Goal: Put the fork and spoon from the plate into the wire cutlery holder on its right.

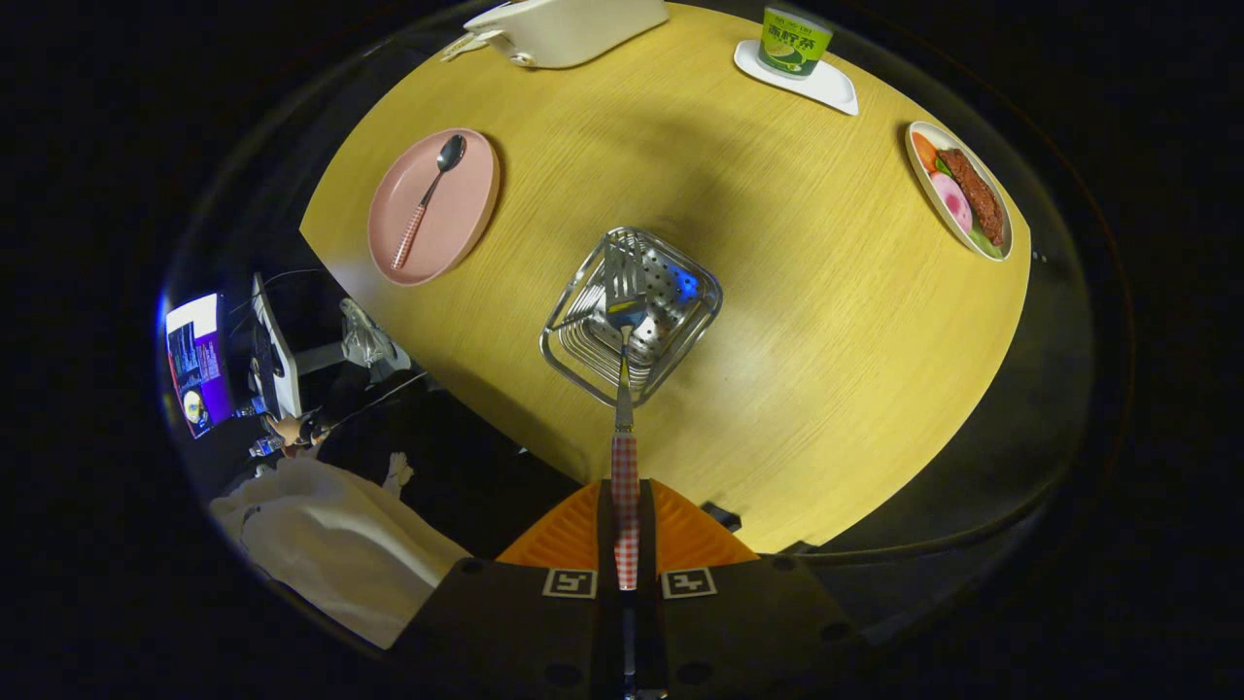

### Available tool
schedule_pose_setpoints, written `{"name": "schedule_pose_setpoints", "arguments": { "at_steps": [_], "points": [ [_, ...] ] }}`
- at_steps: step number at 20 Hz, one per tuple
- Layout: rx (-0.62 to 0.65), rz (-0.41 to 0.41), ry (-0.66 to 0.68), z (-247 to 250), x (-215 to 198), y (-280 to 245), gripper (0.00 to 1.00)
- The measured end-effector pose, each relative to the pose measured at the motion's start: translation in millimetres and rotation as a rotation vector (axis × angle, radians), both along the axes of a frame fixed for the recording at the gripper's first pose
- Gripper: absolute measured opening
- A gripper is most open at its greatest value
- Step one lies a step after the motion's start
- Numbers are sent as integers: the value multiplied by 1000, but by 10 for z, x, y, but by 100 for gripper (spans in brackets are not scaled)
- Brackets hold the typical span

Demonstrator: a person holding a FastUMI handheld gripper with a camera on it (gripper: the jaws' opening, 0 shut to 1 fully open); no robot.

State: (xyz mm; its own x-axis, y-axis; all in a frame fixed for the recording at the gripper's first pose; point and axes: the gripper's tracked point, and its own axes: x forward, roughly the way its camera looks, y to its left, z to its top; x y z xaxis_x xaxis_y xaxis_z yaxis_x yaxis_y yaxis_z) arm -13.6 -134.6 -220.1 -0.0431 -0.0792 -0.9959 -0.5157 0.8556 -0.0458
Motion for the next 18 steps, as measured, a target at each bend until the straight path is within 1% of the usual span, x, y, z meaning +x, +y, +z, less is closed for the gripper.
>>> {"name": "schedule_pose_setpoints", "arguments": {
  "at_steps": [2,4,6,7,11,14,18],
  "points": [
    [-28,40,24,21,-99,-110,10],
    [-32,47,35,5,-98,-129,10],
    [-22,23,51,-63,-23,-75,9],
    [-27,17,79,-91,-18,-64,9],
    [-64,9,140,-230,87,-52,9],
    [-63,-25,161,-270,178,26,9],
    [-58,-70,173,-296,243,83,13]
  ]
}}
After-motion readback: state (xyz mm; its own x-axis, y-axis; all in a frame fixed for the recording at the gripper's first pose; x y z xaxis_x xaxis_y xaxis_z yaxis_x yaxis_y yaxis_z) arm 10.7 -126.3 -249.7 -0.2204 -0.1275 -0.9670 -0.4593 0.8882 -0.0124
